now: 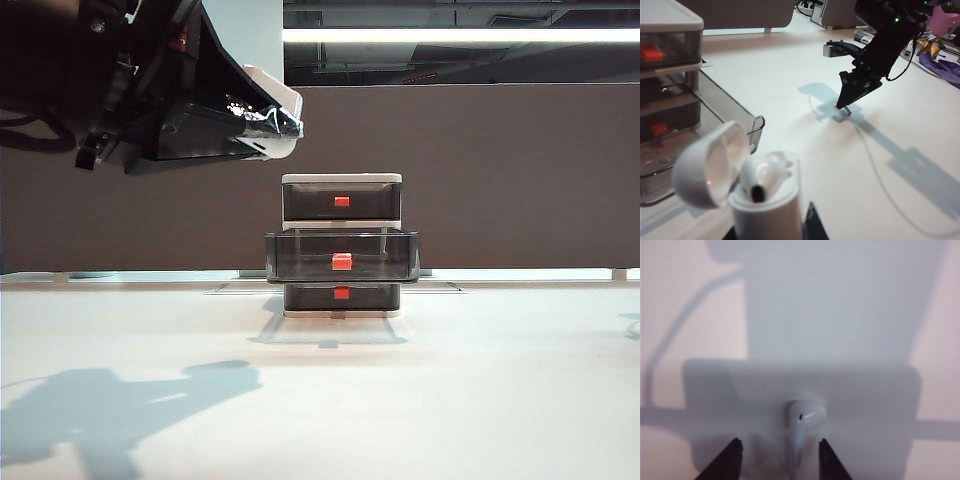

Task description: Pick up the earphone case on the table, open the lid, insert the wireless earphone on the table into it, close the lid, put the earphone case into the second layer of the drawer, and finally close the drawer.

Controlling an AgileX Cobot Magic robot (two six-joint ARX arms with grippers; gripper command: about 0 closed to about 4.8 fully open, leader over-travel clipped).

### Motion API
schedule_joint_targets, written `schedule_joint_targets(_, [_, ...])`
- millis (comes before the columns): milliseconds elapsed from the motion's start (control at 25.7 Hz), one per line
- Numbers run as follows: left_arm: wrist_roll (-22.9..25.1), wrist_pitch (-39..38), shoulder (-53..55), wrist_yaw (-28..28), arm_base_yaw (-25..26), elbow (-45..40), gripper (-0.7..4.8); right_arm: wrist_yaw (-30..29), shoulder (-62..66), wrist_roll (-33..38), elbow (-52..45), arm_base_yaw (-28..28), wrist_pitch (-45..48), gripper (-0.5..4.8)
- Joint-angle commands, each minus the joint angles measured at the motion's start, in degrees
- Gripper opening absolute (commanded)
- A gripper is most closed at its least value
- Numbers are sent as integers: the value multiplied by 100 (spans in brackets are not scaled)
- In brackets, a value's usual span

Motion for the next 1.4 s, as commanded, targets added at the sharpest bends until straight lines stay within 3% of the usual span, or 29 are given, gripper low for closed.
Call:
schedule_joint_targets(39, [-13,111,-17,35,-11,20,64,0,42,-46,20,-20,31,211])
schedule_joint_targets(1246, [-13,111,-17,35,-11,20,64,107,271,-63,20,-20,107,198])
schedule_joint_targets(1402, [-13,111,-17,35,-11,20,64,107,271,-63,20,-20,92,115])
